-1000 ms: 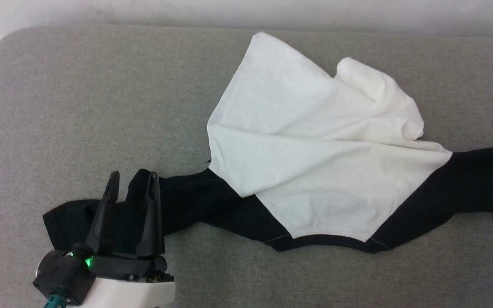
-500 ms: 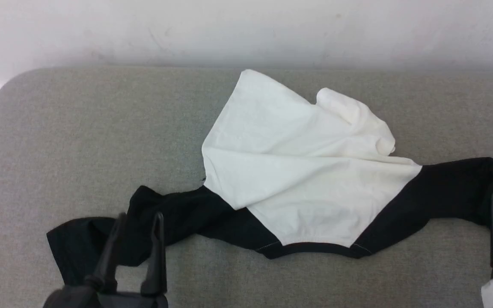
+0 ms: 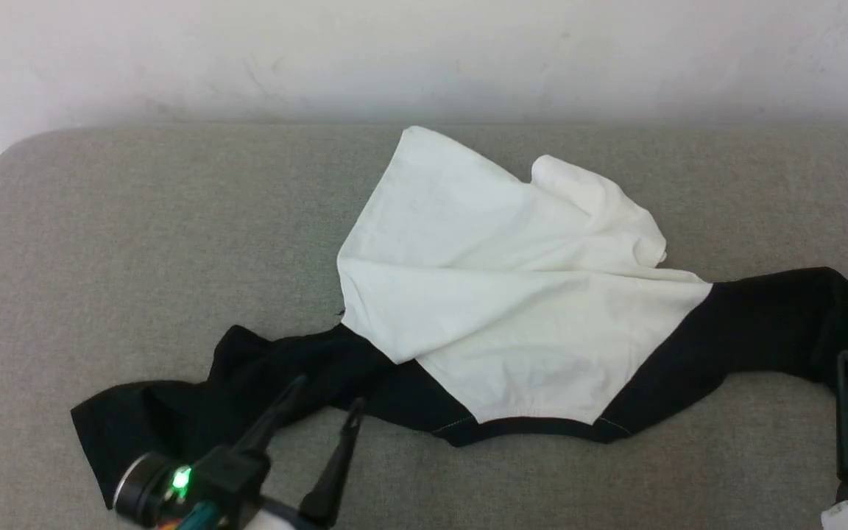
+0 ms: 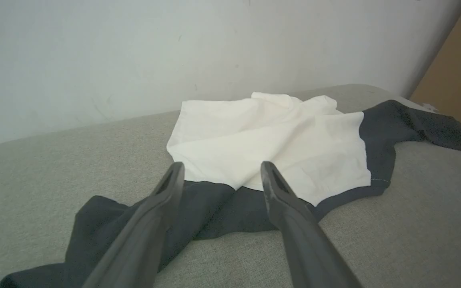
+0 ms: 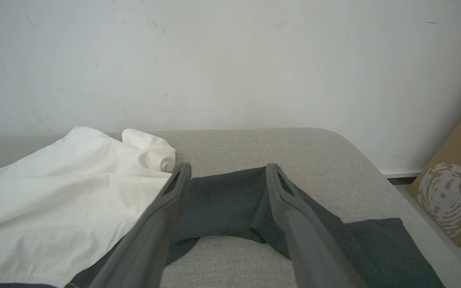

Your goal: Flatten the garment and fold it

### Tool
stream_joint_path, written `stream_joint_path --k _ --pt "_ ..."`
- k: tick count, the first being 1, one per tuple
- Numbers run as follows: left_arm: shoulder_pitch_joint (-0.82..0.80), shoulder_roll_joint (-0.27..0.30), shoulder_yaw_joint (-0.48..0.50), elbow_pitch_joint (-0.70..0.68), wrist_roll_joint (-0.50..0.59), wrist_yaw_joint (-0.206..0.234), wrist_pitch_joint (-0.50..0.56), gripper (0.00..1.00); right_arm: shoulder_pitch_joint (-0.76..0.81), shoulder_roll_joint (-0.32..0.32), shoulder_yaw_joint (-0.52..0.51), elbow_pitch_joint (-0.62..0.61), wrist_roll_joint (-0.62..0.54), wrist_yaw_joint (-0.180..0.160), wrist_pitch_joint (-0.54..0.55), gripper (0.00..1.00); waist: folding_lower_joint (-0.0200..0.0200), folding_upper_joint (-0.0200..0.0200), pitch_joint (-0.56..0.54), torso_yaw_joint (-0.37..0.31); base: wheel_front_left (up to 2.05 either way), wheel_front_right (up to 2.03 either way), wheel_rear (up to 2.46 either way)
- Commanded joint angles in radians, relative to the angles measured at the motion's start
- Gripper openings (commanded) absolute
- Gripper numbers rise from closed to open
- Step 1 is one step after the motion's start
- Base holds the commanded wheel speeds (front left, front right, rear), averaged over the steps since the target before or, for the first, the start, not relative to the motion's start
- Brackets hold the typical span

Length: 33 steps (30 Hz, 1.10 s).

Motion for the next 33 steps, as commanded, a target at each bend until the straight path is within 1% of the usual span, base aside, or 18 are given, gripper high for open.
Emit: stream_joint_path --k 1,5,7,11,13,17,21,28,31,32,33 --pt "-0.044 0.023 -0.026 -0.003 0.007 -0.013 0.039 1.00 -0.015 0.003 0.002 0.001 0.002 -0.001 -0.005 1.00 0.0000 0.0000 0.023 -0.001 0.00 0.00 0.00" --pt "-0.148 0.106 -0.121 0.027 -0.014 -0.028 0.165 1.00 -0.027 0.003 0.011 0.005 0.007 -0.001 -0.004 1.00 0.0000 0.0000 0.062 -0.003 0.00 0.00 0.00" --pt "-0.202 0.158 -0.182 0.052 -0.029 -0.030 0.217 1.00 -0.036 0.003 0.018 0.004 0.010 -0.001 -0.004 1.00 0.0000 0.0000 0.083 -0.009 0.00 0.00 0.00" --pt "-0.298 0.247 -0.301 0.096 -0.074 -0.031 0.270 1.00 -0.056 0.003 0.024 0.001 0.009 -0.001 -0.004 1.00 0.0000 0.0000 0.120 -0.020 0.00 0.00 0.00" --pt "-0.333 0.268 -0.335 0.118 -0.095 -0.031 0.277 1.00 -0.061 0.003 0.025 -0.004 0.008 -0.001 -0.002 1.00 0.0000 0.0000 0.135 -0.024 0.00 0.00 0.00" --pt "-0.380 0.282 -0.369 0.172 -0.117 -0.031 0.277 1.00 -0.071 0.003 0.025 -0.015 0.009 -0.001 0.003 1.00 0.0000 0.0000 0.161 -0.033 0.00 0.00 0.00" --pt "-0.415 0.292 -0.404 0.232 -0.117 -0.031 0.281 1.00 -0.079 0.003 0.028 -0.023 0.011 -0.001 0.006 1.00 0.0000 0.0000 0.179 -0.041 0.00 0.00 0.00" --pt "-0.447 0.274 -0.413 0.293 -0.123 -0.028 0.263 1.00 -0.087 0.003 0.030 -0.031 0.014 -0.001 0.013 1.00 0.0000 0.0000 0.193 -0.046 0.00 0.00 0.00" --pt "-0.454 0.256 -0.411 0.322 -0.124 -0.016 0.242 1.00 -0.091 0.003 0.032 -0.033 0.014 -0.001 0.016 1.00 0.0000 0.0000 0.197 -0.049 0.00 0.00 0.00" --pt "-0.455 0.250 -0.414 0.330 -0.126 -0.016 0.230 0.36 -0.092 0.003 0.033 -0.034 0.014 -0.001 0.017 1.00 0.0000 0.0000 0.198 -0.050 0.00 0.00 0.00" --pt "-0.451 0.242 -0.417 0.342 -0.138 -0.017 0.224 0.00 -0.094 0.003 0.034 -0.033 0.014 -0.001 0.018 1.00 0.0000 0.0000 0.199 -0.052 0.00 0.00 0.00"
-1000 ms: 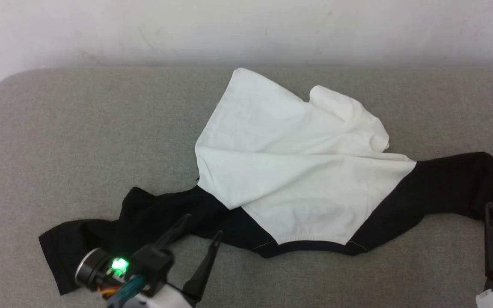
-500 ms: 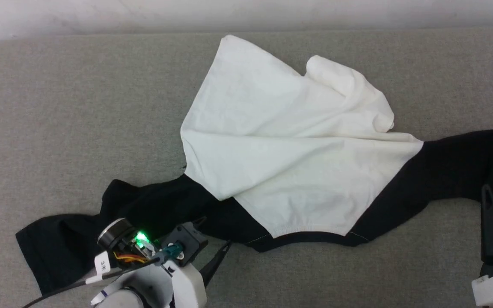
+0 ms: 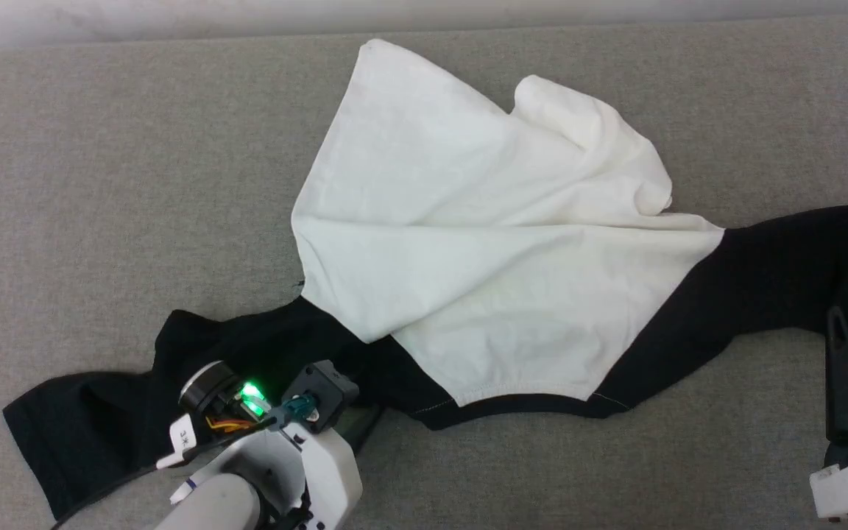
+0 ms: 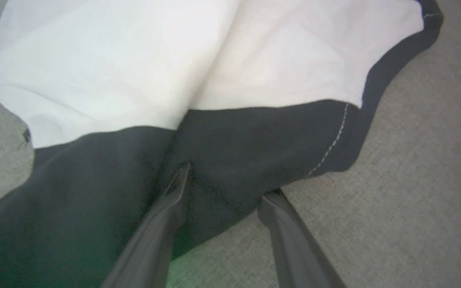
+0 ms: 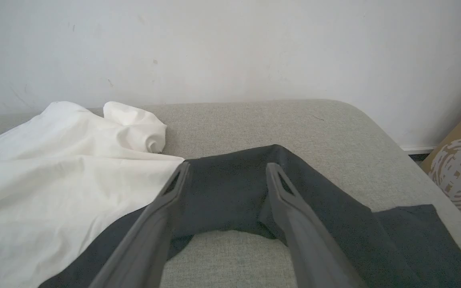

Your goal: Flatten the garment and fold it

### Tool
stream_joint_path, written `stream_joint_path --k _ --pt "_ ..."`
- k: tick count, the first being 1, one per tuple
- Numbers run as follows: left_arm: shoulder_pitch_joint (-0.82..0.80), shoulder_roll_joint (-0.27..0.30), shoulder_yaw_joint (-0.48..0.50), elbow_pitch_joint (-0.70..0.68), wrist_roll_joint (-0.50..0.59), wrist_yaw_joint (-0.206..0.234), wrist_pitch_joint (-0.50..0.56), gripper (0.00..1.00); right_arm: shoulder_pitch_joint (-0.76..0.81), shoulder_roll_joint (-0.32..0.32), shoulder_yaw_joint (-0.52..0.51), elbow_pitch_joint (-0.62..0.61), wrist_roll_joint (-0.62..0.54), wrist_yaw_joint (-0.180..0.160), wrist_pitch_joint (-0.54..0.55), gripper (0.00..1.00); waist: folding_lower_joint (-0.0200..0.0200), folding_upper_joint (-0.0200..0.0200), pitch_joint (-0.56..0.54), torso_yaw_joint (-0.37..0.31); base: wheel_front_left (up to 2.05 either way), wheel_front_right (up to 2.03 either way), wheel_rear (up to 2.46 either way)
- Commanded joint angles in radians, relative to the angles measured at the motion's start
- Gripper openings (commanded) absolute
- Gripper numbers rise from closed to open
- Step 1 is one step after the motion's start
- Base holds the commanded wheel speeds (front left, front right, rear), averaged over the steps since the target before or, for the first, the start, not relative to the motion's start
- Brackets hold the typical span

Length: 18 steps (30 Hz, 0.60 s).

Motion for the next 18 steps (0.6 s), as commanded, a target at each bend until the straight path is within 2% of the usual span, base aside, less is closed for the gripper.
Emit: stream_joint_path --k 1,8,11,14,18 --pt "0.008 -0.007 -0.010 0.028 -0.014 0.004 0.006 0.00 -0.017 0.002 0.003 -0.004 0.005 -0.001 0.001 1.00 0.0000 0.0000 0.000 -0.002 0.00 0.00 0.00" --pt "0.057 -0.059 0.057 0.004 -0.086 0.068 -0.109 0.00 -0.016 0.002 0.011 0.011 0.012 -0.001 0.005 1.00 0.0000 0.0000 -0.026 0.001 0.00 0.00 0.00" --pt "0.099 -0.065 0.087 -0.034 -0.126 0.087 -0.138 0.00 -0.006 0.002 0.020 0.021 0.026 -0.001 0.020 1.00 0.0000 0.0000 -0.045 0.010 0.00 0.00 0.00" --pt "0.142 -0.055 0.106 -0.081 -0.142 0.110 -0.149 0.00 0.010 0.002 0.033 0.044 0.069 -0.001 0.075 1.00 0.0000 0.0000 -0.061 0.020 0.00 0.00 0.00" --pt "0.192 -0.041 0.127 -0.140 -0.156 0.143 -0.153 0.00 0.039 0.002 0.072 0.073 0.113 -0.001 0.204 1.00 0.0000 0.0000 -0.067 0.033 0.00 0.00 0.00"
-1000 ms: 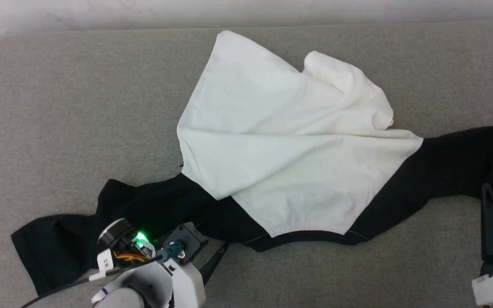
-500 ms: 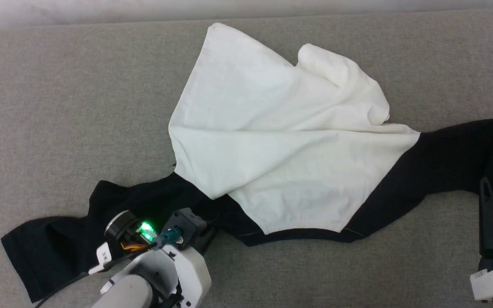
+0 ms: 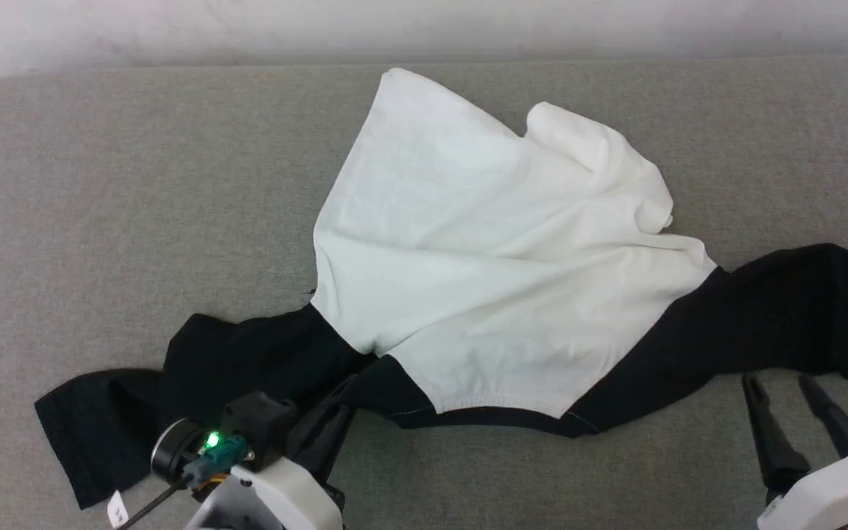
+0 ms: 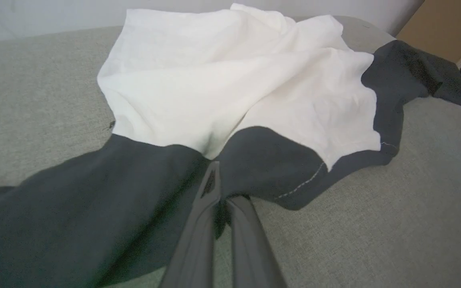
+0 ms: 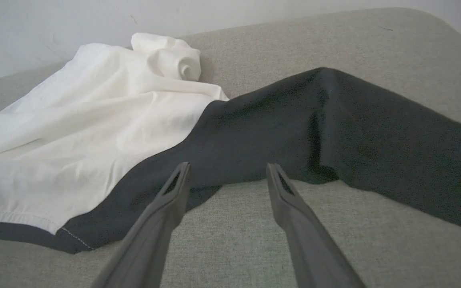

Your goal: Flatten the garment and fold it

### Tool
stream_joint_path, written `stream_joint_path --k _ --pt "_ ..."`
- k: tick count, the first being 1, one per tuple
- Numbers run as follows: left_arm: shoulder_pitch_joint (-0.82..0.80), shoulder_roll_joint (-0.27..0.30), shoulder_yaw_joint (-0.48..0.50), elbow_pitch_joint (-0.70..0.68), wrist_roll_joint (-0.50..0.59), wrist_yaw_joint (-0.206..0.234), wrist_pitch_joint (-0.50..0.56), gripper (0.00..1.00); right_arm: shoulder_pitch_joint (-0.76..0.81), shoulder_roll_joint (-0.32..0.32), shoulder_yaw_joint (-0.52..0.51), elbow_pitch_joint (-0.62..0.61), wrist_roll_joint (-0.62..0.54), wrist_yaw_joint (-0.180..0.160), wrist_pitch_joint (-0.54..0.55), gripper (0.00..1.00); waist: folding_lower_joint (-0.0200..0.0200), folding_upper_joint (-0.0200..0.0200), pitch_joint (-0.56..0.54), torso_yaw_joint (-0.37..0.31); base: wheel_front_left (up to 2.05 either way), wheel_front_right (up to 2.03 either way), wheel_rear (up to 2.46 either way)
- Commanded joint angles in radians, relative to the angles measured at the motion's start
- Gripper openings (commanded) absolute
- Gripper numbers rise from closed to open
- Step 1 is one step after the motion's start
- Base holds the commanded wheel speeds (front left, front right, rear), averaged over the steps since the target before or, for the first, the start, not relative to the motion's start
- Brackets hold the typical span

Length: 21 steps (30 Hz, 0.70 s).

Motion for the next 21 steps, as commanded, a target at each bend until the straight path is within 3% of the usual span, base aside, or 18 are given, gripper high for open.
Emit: stream_joint_path --k 1,6,21 --pt "0.014 0.006 0.009 -0.014 -0.005 0.011 -0.005 0.00 0.006 0.002 0.006 -0.002 0.001 -0.001 0.017 1.00 0.0001 0.0000 -0.001 0.010 0.00 0.00 0.00" --pt "0.043 0.021 0.023 -0.069 -0.004 0.039 0.000 0.00 0.014 0.002 0.019 -0.003 0.014 -0.001 0.096 1.00 0.0001 0.0000 0.012 0.030 0.00 0.00 0.00" --pt "0.009 0.005 -0.018 -0.096 0.004 0.029 0.017 0.00 -0.024 0.002 0.027 0.069 -0.013 -0.001 0.153 1.00 0.0001 0.0000 0.057 0.073 0.00 0.00 0.00"
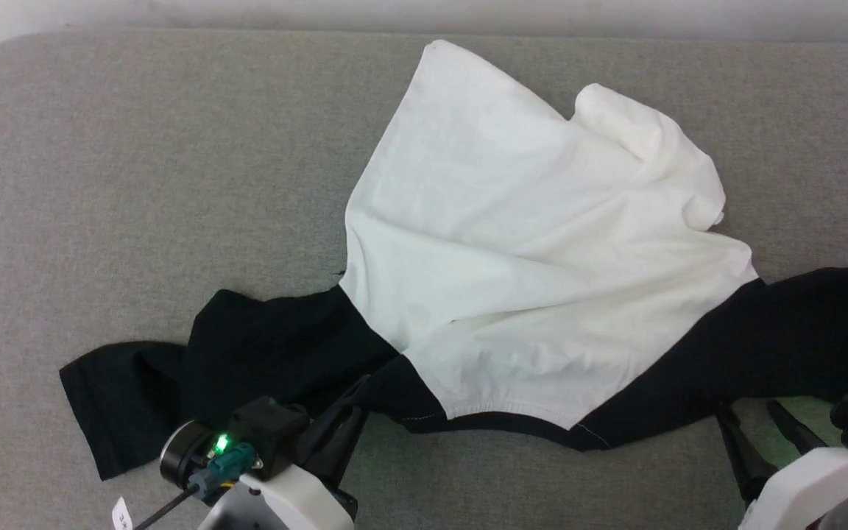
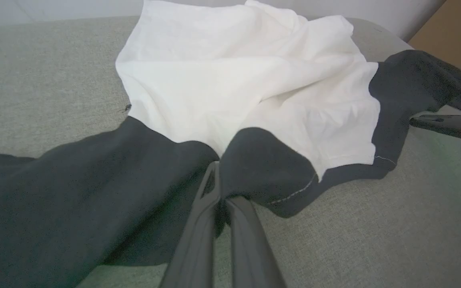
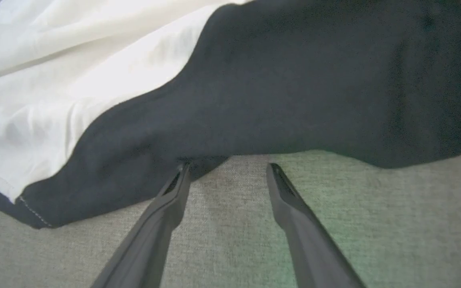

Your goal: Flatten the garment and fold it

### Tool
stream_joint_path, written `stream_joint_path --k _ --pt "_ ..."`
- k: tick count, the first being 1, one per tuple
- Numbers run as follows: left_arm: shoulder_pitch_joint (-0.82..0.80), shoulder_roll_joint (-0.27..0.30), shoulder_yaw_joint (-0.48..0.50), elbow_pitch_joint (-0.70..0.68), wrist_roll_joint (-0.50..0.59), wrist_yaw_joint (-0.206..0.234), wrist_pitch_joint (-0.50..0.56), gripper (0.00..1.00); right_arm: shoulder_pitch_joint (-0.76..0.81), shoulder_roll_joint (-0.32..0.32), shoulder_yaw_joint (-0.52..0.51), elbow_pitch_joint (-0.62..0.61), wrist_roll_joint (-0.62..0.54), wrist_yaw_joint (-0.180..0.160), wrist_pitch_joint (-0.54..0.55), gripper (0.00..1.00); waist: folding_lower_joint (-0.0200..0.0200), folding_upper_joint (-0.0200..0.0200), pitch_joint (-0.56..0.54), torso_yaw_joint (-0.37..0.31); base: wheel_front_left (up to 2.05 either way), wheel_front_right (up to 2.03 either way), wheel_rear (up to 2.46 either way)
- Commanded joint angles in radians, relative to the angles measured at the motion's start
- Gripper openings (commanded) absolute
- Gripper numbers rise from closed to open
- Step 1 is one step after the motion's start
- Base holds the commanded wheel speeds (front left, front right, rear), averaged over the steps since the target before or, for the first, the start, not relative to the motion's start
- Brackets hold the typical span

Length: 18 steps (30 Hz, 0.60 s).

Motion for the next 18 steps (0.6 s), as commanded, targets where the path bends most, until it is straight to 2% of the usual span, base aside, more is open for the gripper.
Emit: stream_joint_path --k 1,18 --pt "-0.020 -0.002 -0.002 -0.003 0.006 -0.007 -0.001 0.00 -0.021 0.002 0.003 0.007 -0.005 -0.001 0.000 1.00 0.0000 -0.0001 0.010 0.005 0.00 0.00 0.00" --pt "-0.061 -0.029 -0.027 0.030 -0.010 -0.025 -0.012 0.00 -0.155 0.002 0.045 0.104 -0.043 -0.001 -0.013 1.00 0.0000 -0.0001 0.063 0.043 0.00 0.00 0.00"
